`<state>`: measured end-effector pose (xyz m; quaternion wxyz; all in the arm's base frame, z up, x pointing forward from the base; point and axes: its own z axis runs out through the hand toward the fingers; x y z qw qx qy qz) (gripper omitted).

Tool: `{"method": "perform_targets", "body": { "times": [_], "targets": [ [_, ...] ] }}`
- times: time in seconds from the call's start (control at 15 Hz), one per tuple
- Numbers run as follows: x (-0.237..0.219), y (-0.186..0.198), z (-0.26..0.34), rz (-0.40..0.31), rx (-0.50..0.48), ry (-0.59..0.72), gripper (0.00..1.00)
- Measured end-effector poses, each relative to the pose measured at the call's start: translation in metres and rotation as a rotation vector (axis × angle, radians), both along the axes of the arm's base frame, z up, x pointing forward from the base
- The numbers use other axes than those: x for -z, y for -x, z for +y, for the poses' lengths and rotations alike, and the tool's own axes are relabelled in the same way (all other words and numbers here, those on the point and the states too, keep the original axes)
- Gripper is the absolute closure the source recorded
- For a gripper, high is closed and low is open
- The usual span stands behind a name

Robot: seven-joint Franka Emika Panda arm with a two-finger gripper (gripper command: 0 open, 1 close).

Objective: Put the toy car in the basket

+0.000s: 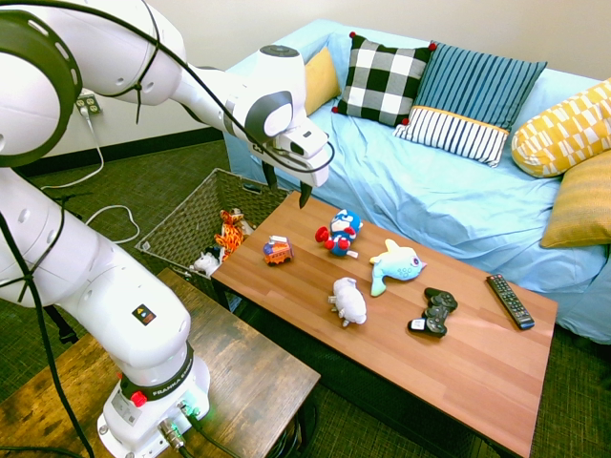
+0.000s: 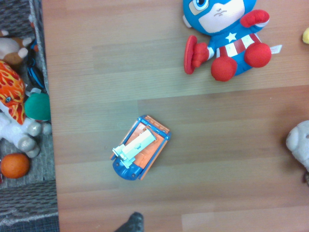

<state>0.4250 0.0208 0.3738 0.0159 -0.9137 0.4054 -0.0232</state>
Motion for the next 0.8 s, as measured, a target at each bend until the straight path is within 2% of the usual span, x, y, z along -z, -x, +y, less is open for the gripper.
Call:
{"method": "perform_targets", "body": {
  "times": [0.2,0.47,0.8],
  "targets": [
    [0.006,-0.003,0.001,0.001,-0.004,-0.002,0.00],
    [0.048,-0.020,0.026,0.015,0.029,-0.029,0.00],
    [0.132,-0.044,0.071,0.153,0.103,-0.079,0.00]
  ]
}}
